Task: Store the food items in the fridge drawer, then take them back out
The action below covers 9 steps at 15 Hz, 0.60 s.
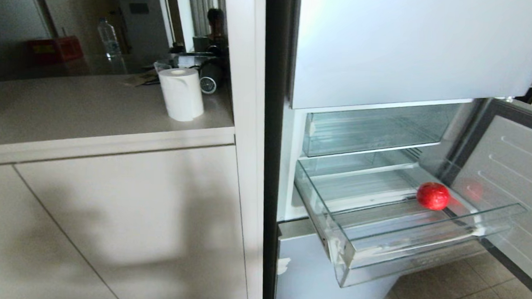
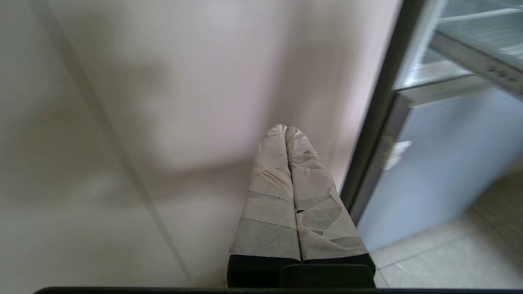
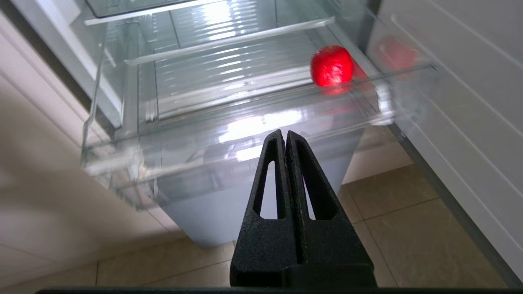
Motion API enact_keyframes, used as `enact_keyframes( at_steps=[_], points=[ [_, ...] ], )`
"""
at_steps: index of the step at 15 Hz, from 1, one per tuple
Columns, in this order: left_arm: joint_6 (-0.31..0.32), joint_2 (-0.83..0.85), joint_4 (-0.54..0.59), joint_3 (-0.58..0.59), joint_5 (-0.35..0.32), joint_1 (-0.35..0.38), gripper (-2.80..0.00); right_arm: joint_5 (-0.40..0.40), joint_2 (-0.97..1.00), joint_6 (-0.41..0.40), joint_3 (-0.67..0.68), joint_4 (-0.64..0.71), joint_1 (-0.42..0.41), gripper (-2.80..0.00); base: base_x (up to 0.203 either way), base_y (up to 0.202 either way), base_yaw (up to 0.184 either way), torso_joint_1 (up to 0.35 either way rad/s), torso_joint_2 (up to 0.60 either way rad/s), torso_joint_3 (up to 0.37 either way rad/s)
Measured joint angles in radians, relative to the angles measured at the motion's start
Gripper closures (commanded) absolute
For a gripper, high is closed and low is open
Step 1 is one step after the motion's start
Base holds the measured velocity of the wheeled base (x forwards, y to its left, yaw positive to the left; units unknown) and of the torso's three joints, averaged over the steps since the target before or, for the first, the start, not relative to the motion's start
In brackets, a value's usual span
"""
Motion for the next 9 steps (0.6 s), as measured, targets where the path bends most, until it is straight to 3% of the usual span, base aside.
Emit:
enact_keyframes(
  at_steps=[2, 5, 9],
  points=[
    [0.000, 0.000, 0.000, 0.000, 0.000, 0.001, 0.00, 0.000, 0.058, -0.006, -0.008, -0.015, -0.070, 0.00, -0.002, -0.008, 0.117, -0.012, 0.05, 0.016],
    [0.000, 0.000, 0.000, 0.000, 0.000, 0.000, 0.00, 0.023, 0.203, -0.065, -0.025, -0.060, -0.172, 0.00, 0.000, 0.000, 0.000, 0.000, 0.00, 0.000],
    [0.000, 0.000, 0.000, 0.000, 0.000, 0.000, 0.00, 0.008, 0.427, -0.120, -0.176, -0.018, -0.217, 0.00, 0.000, 0.000, 0.000, 0.000, 0.00, 0.000]
  ],
)
